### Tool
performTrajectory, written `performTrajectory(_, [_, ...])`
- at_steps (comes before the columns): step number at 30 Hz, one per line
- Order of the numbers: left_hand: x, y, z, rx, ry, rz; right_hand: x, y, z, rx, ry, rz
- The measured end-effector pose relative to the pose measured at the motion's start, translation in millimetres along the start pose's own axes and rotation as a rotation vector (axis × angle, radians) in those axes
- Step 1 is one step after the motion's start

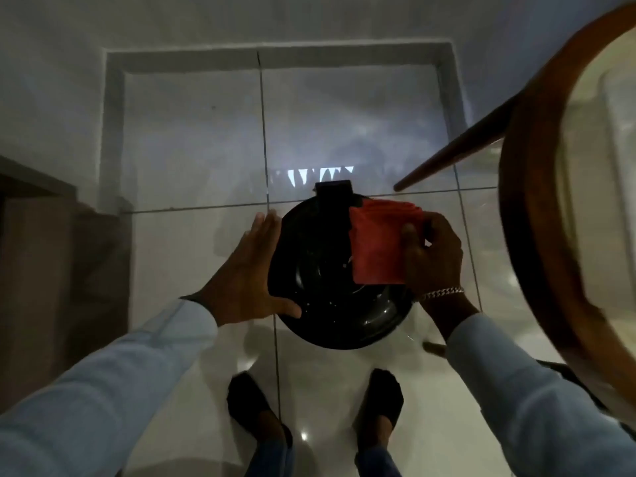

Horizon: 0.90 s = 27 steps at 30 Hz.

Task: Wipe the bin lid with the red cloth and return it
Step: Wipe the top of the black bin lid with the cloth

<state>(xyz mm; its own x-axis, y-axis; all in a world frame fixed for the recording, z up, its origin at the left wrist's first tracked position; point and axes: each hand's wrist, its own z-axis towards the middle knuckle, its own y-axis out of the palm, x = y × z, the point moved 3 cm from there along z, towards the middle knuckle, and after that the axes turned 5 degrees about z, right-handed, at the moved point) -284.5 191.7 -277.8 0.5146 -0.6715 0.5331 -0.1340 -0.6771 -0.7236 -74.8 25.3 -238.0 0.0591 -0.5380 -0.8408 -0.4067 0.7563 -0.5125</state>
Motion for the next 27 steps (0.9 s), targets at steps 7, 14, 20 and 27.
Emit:
performTrajectory(7, [-18, 25, 32, 0.006, 0.180, 0.242, 11, 42, 9, -0.012, -0.181, -0.402])
performTrajectory(14, [-25, 33, 52, -0.065, 0.319, 0.308, 43, 87, -20, -0.369, -0.525, -0.795])
performTrajectory(20, [-32, 32, 56, -0.037, 0.341, 0.223, 37, 110, -39, -0.252, -0.551, -0.713])
performTrajectory(27, [-35, 35, 54, -0.028, 0.374, 0.209, 68, 86, -76, -0.480, -0.699, -0.882])
